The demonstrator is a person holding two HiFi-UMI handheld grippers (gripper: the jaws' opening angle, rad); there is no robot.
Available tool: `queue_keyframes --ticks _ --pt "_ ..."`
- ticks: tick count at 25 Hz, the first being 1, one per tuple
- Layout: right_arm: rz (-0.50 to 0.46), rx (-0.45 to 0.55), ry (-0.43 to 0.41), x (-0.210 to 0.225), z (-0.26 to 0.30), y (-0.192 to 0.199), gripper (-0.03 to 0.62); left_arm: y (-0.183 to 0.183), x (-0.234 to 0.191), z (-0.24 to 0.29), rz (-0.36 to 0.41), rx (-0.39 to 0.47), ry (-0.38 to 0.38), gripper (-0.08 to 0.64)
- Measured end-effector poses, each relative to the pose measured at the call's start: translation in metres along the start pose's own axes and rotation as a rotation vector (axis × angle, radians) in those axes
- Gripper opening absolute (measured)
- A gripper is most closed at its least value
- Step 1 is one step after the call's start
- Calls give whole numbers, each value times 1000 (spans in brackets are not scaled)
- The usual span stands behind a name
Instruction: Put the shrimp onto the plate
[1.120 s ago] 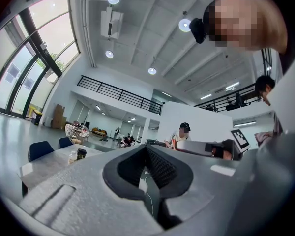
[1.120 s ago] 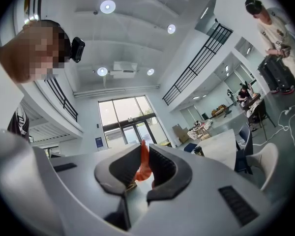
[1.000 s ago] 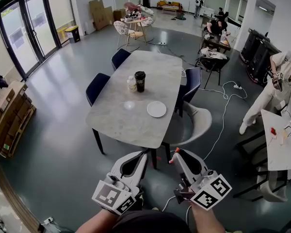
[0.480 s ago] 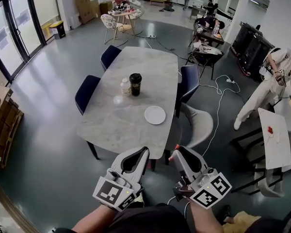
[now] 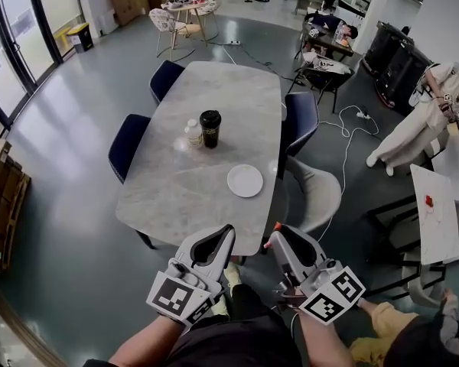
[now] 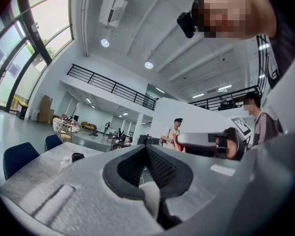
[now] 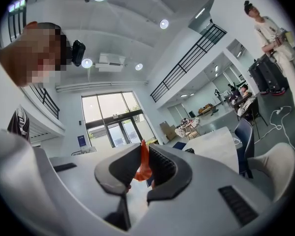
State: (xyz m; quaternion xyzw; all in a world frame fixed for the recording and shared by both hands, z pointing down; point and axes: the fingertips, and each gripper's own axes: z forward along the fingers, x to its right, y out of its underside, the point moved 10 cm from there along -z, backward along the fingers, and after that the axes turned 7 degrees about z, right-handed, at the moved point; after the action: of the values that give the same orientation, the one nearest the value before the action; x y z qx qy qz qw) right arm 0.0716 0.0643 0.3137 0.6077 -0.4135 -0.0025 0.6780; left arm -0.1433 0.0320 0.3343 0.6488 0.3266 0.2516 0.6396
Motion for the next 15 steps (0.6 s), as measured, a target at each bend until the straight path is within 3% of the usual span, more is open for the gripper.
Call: queue_keyframes --ticks 15 --pt "18 -98 -19 111 108 -27 52 26 -78 111 20 -30 -52 6"
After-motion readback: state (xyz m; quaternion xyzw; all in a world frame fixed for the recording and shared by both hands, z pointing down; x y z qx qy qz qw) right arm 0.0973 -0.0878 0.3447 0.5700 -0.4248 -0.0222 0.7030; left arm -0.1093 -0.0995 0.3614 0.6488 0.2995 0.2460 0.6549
